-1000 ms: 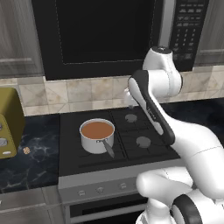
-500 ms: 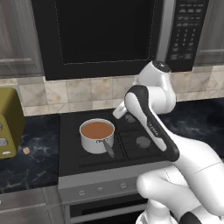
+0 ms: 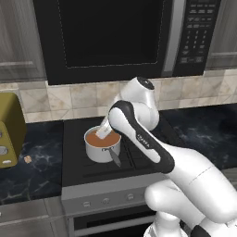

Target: Pick up the sugar cube(s) and place them in the saucepan with hot chocolate.

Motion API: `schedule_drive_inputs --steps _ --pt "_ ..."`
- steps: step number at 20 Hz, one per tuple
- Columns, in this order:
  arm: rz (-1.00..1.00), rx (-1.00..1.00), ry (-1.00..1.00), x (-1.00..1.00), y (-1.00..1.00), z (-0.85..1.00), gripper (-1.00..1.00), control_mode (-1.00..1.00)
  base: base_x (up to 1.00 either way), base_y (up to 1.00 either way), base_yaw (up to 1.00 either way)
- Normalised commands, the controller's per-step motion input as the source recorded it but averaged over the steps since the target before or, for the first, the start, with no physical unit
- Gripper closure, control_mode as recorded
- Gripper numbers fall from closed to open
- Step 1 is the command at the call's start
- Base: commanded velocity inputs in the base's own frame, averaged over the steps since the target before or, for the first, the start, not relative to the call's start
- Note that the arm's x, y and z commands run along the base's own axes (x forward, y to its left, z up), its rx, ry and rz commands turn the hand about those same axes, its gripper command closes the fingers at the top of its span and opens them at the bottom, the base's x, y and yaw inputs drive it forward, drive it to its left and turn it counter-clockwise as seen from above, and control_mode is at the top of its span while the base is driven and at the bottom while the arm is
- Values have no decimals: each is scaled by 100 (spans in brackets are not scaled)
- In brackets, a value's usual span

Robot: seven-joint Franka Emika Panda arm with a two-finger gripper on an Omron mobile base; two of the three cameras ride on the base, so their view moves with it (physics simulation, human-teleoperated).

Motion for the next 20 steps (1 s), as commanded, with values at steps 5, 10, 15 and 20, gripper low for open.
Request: schedule_drive_inputs --steps 5,10,15,20 --pt "21 0 3 36 86 -36 -100 -100 0 0 0" --pt "19 -3 16 17 19 -18 -100 -100 0 0 0" --pt "9 -17 10 1 57 0 -100 -100 0 0 0" --pt "0 -21 3 0 46 11 -100 -100 0 0 0"
